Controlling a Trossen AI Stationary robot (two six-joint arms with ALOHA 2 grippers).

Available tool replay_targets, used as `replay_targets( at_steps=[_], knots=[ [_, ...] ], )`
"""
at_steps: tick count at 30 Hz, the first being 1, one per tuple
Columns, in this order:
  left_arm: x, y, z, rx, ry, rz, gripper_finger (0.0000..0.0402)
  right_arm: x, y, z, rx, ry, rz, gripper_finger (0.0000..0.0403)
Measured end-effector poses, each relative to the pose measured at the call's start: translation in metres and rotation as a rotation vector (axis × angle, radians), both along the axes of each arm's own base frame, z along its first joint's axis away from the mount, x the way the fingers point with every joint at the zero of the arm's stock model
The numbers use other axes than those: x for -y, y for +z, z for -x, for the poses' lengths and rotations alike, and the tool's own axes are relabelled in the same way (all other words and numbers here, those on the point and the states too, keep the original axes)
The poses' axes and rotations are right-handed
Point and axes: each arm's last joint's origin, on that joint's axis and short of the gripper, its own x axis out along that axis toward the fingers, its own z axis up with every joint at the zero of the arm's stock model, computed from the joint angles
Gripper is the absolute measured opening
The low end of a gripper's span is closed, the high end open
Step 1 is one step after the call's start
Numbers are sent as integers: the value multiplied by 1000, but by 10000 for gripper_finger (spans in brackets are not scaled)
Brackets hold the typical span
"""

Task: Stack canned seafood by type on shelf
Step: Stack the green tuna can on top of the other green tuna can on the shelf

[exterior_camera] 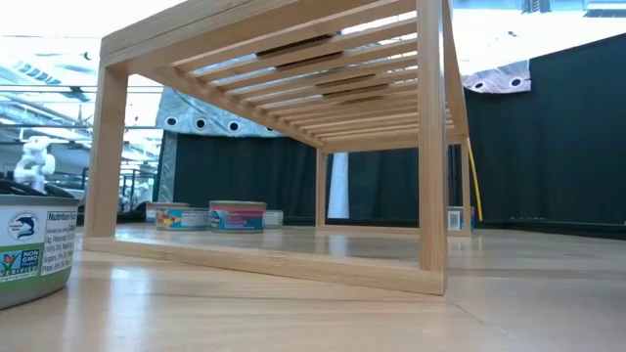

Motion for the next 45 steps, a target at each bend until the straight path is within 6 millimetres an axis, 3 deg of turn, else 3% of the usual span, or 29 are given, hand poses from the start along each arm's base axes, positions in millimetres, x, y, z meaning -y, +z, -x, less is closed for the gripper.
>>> replay_targets(
  at_steps=[7, 13, 21, 29, 34, 41, 45],
  knots=[
    [0, 0, 2, -3, 6, 4, 327, 19, -1, -23, -72, 157, -34, 293],
    [0, 0, 2, 5, 11, -4, 327, 28, -12, -28, -116, 233, -6, 313],
    [-1, 0, 0, 27, 22, -16, 327, 37, -41, -29, -172, 304, 6, 279],
    [-5, 1, -4, 33, 38, -23, 327, 35, -52, -30, -167, 328, -59, 190],
    [-10, 0, -8, 19, 53, -46, 327, 31, -51, -34, -118, 330, -91, 124],
    [-14, -1, -11, 7, 62, -68, 327, 27, -45, -33, -126, 300, -129, 121],
    [-14, -1, -10, 6, 57, -72, 327, 21, -17, -36, -104, 273, -248, 130]
  ],
)
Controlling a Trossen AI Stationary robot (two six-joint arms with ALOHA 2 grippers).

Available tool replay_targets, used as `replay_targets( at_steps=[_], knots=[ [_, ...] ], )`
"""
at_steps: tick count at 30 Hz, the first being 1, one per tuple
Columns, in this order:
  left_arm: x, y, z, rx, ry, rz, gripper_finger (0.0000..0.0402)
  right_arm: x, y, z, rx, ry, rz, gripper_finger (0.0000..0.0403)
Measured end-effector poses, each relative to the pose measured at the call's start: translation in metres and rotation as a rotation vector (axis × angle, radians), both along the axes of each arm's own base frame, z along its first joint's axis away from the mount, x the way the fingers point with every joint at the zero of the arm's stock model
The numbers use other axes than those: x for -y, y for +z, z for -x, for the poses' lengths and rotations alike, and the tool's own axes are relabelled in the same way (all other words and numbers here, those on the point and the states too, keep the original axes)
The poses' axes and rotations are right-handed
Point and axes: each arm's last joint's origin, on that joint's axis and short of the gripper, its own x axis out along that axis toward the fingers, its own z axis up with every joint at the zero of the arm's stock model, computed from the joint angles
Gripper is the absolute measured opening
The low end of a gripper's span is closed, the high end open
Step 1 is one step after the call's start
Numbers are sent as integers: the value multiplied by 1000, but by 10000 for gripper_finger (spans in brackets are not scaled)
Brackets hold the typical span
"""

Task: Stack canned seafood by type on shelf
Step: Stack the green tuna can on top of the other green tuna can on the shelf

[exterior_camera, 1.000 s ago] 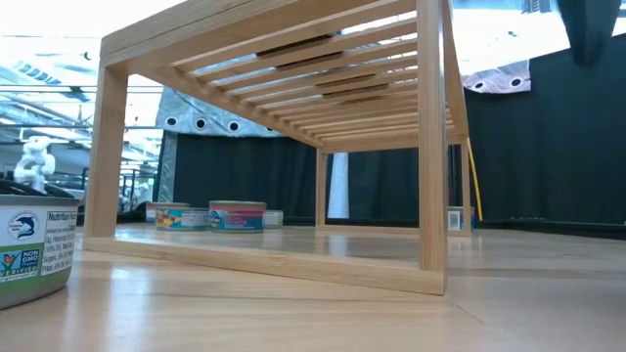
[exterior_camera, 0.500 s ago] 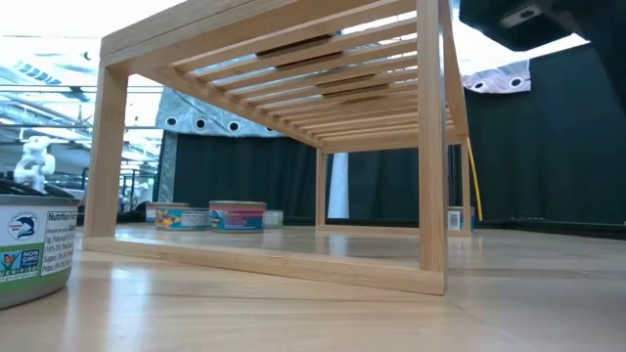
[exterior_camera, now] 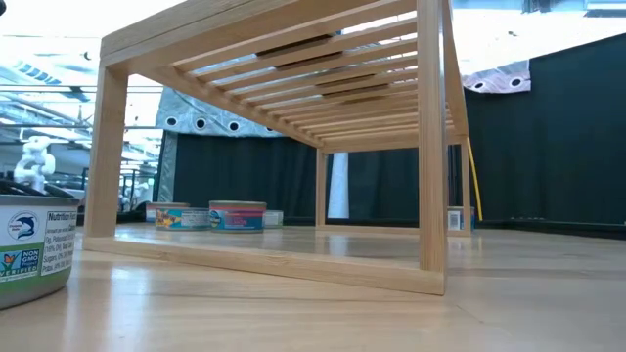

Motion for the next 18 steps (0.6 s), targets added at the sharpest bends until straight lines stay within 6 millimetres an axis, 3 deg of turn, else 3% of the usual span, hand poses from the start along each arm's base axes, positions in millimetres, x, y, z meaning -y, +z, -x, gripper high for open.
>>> replay_targets(
  at_steps=[5, 9, 13, 18],
  knots=[
    [0, 0, 0, -2, -1, -3, 327, -1, 56, 3, 70, 5, -98, 129],
    [0, 0, 0, -2, -1, -3, 327, 9, 111, 12, 188, 46, -145, 129],
    [0, 0, 0, -2, -1, -3, 327, 34, 167, 27, 374, 77, -156, 130],
    [0, 0, 0, -1, 0, -2, 327, 82, 227, 60, 648, 76, -52, 130]
  ],
)
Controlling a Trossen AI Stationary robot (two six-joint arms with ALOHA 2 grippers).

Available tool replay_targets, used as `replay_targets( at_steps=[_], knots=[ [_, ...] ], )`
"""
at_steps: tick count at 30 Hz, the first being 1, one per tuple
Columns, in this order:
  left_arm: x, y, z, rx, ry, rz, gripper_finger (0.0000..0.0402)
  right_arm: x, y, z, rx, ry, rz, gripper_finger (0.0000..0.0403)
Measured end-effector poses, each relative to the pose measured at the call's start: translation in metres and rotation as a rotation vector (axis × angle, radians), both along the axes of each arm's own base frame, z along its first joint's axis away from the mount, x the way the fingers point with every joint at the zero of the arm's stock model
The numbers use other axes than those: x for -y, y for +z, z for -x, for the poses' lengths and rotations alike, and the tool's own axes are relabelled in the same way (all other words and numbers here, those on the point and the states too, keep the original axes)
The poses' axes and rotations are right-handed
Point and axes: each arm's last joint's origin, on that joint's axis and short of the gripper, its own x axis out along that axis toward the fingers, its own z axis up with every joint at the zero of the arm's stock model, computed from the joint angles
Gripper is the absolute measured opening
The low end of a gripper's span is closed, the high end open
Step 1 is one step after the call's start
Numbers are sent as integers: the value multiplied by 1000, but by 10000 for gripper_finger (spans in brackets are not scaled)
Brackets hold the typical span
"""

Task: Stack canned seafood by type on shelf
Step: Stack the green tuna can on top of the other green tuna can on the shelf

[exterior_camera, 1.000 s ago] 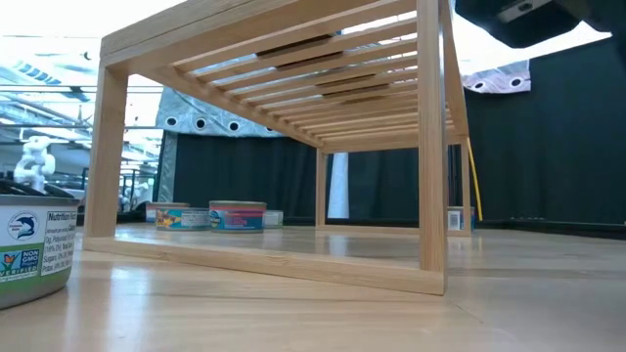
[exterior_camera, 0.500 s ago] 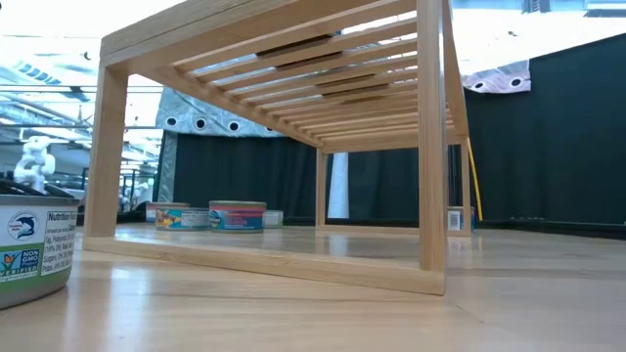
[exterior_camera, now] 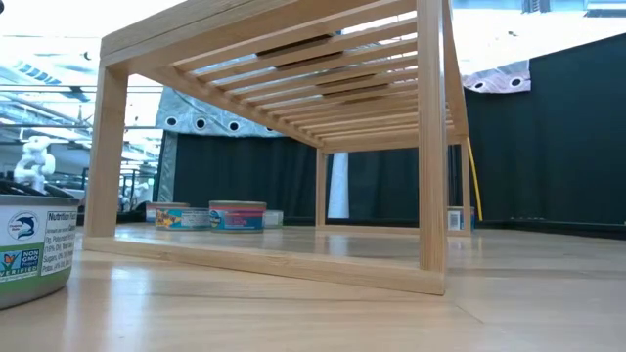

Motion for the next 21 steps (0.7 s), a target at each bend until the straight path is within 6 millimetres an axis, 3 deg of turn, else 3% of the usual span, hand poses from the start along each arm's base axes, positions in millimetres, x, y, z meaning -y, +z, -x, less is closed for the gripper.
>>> replay_targets(
  at_steps=[6, 11, 15, 21],
  knots=[
    [0, 0, 0, 2, 2, 4, 327, 69, 46, 42, 207, -279, 83, 130],
    [0, 0, 0, 7, 3, 1, 327, 123, 61, 64, 274, -657, 42, 130],
    [0, 0, 0, 9, 6, 3, 327, 147, 53, 73, 263, -882, -50, 130],
    [0, 0, 0, 9, 6, 3, 327, 152, 1, 71, 201, -1019, -124, 130]
  ],
)
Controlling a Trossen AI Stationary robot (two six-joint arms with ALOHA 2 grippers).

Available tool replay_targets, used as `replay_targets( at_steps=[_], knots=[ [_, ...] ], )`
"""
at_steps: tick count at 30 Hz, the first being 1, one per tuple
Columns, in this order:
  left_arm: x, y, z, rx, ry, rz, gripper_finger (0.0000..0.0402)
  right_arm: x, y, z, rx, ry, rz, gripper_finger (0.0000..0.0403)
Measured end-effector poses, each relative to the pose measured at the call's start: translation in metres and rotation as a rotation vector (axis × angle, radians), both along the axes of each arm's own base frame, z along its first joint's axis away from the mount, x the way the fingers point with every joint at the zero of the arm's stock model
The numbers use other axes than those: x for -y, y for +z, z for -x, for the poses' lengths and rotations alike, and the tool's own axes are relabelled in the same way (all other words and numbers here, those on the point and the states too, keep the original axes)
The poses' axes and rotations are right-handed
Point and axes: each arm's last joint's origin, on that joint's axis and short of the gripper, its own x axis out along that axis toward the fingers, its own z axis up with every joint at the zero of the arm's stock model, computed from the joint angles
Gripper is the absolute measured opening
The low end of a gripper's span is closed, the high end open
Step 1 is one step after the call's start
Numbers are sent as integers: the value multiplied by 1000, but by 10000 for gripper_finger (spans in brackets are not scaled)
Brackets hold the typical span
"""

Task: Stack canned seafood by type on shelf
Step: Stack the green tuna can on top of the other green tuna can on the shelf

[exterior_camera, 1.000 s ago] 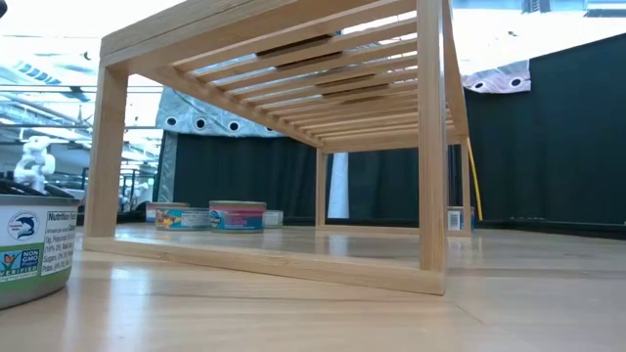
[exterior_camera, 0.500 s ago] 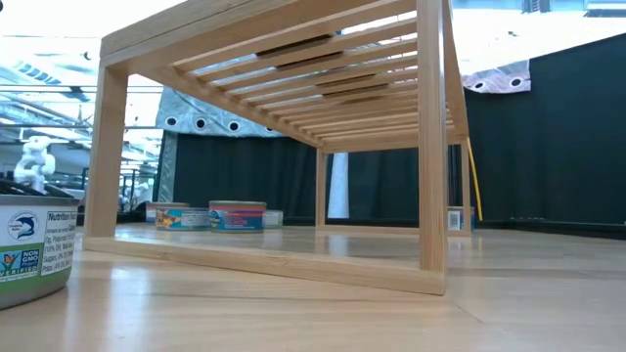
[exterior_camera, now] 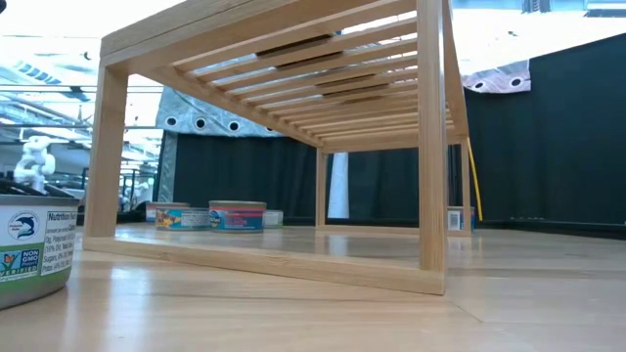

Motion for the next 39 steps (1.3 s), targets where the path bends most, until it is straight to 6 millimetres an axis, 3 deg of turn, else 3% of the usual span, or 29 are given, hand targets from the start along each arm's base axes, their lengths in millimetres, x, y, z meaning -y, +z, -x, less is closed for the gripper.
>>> replay_targets(
  at_steps=[8, 14, 20, 29, 39],
  knots=[
    [0, 0, 0, 1, 1, 1, 327, -5, -80, -28, 308, -38, -111, 130],
    [0, 0, 0, -1, -3, -3, 327, -11, -126, -46, 615, -1, -234, 130],
    [0, 0, 0, 0, -2, -2, 327, -13, -163, -53, 759, -16, -333, 131],
    [-1, 0, -2, 1, 4, 0, 327, -22, -191, -71, 702, -28, -384, 131],
    [-1, 0, -2, 1, 4, 1, 327, -26, -200, -78, 679, 6, -456, 131]
  ],
)
